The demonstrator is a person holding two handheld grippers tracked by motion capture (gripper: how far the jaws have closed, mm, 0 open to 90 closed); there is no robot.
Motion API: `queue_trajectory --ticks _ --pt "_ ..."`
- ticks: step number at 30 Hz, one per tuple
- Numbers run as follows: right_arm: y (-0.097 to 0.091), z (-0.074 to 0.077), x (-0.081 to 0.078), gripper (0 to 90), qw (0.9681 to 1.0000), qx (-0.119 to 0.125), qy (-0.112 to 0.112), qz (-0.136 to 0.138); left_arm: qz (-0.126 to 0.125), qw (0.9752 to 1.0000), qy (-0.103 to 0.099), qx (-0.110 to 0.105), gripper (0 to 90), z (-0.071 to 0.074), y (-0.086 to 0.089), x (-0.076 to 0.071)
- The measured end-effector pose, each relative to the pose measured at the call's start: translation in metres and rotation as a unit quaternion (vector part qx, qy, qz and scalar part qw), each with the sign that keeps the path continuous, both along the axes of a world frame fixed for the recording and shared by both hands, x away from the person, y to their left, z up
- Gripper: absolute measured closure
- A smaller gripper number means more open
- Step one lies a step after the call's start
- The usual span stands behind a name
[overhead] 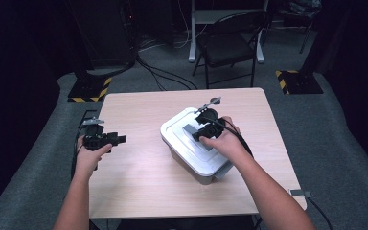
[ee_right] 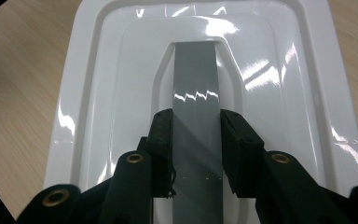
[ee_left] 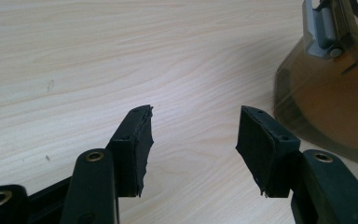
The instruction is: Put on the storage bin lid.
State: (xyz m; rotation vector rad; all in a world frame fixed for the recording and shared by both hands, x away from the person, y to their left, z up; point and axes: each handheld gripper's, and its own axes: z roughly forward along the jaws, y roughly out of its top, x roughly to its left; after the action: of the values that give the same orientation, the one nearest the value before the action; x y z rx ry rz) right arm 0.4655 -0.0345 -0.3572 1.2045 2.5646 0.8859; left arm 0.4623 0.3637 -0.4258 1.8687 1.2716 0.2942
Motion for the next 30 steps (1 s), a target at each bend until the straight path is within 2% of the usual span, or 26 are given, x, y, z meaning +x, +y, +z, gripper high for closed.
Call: queue_trajectory --ticks 17,30 --pt "-0.003 -0.005 0.001 66.4 1.0000 -0.008 0.002 0.000 0.001 1.0000 -0.001 0.000 44.8 -0.001 0.002 0.000" --pt "0.004 -0.012 0.004 66.4 0.9999 -0.013 0.007 0.004 0.001 1.0000 0.000 0.000 44.8 -0.001 0.002 0.000"
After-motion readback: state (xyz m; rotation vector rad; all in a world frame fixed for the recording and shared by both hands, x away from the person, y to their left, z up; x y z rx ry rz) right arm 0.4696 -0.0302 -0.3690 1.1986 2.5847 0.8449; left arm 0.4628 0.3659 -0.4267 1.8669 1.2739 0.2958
